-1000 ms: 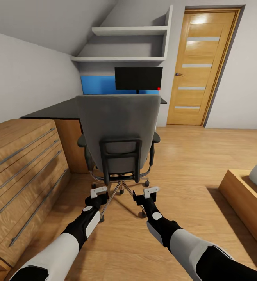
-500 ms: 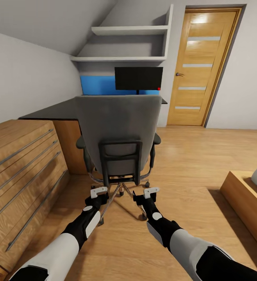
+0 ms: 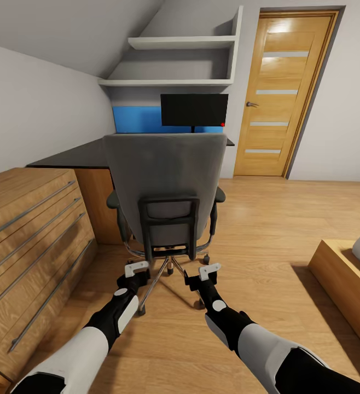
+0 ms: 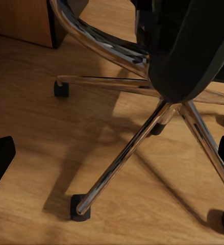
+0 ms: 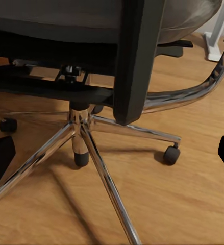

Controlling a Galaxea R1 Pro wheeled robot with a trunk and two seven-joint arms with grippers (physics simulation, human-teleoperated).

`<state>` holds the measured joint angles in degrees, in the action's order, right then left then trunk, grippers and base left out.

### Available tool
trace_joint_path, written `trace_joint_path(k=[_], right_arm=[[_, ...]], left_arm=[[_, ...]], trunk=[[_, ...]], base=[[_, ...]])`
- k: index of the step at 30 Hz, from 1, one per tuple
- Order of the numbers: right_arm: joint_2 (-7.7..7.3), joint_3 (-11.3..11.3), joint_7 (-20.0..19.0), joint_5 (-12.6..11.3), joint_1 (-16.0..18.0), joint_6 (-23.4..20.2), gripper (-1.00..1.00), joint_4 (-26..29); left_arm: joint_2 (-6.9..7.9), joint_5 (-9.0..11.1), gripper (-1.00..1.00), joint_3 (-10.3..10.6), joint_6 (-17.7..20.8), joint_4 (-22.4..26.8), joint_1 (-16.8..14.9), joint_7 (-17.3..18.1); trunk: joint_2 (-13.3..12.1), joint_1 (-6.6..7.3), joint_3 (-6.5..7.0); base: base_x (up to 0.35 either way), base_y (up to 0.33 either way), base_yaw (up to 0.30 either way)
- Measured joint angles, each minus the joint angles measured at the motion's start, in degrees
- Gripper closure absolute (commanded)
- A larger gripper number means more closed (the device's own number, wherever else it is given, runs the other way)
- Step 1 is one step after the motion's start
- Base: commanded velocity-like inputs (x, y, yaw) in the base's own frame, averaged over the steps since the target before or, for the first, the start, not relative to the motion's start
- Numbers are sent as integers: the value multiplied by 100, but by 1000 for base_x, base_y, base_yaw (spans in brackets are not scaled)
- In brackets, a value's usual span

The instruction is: In the bedroom, organize the workspace by keeping the computer under the desk, ensuring the monitor is on the desk, placing the keyboard on the desk next to the monitor, placing the mouse on the desk next to the keyboard, moving the folder from the swivel chair onto the desk next to the mouse, stacking the notebook on top of the folder with the pen on top of the notebook, and positioning the swivel chair next to the desk.

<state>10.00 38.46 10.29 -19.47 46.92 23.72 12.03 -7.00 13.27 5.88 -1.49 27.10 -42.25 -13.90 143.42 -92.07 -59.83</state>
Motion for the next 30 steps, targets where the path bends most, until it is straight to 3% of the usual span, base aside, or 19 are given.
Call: trace_joint_path(k=[14,23,30], right_arm=[[0,6,5,30,-4,0,-100,6],[0,6,-27,31,-11,0,-100,6],[0,7,-47,31,-13,0,-100,6]], left_arm=[[44,1,-100,6,6,5,0,5],[59,9,-100,13,8,3,2,-3],[56,2,-100,6,6,5,-1,13]], trunk=[[0,1,0],[1,3,-1],[0,0,0]], base=[[10,0,0],[200,0,0],[41,0,-9]])
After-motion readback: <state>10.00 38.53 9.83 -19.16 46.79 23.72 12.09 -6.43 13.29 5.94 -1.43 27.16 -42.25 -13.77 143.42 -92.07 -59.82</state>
